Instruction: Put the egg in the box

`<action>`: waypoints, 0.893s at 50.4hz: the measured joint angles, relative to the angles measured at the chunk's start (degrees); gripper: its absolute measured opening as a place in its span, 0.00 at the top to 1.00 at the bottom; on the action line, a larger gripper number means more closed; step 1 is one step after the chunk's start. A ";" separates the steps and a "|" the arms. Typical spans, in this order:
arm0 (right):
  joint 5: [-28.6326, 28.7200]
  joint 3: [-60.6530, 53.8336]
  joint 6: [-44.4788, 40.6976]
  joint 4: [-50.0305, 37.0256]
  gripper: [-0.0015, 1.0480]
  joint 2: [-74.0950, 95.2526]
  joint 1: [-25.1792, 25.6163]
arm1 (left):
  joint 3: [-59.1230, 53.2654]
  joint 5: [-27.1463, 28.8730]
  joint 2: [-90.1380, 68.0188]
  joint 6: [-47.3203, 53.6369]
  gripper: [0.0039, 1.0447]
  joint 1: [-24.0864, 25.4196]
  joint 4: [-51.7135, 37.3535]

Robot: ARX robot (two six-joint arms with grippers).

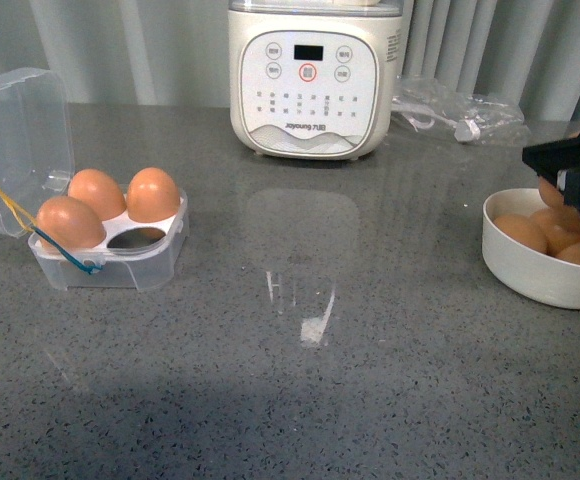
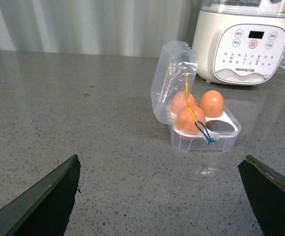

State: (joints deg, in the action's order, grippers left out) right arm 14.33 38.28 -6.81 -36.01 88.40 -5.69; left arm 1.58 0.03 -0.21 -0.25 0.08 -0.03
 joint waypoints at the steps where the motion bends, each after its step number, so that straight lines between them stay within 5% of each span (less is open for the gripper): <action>1: 0.28 0.00 0.17 0.31 0.59 -0.85 -0.28 | 0.00 0.00 0.00 0.00 0.06 0.00 0.00; 10: 2.29 3.04 1.60 2.67 0.59 -3.98 -5.25 | 0.00 0.00 0.00 0.00 0.06 0.00 0.00; 19: 3.50 11.65 1.81 3.19 0.59 3.76 -15.56 | 0.00 0.00 0.00 0.00 0.06 0.00 0.00; 45: 10.78 25.79 2.10 2.95 0.59 19.06 -28.30 | 0.00 0.00 0.00 0.00 0.06 0.00 0.00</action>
State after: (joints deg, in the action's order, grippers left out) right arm 25.10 64.07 -4.71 -33.06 107.46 -34.00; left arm 1.58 0.03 -0.21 -0.25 0.08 -0.03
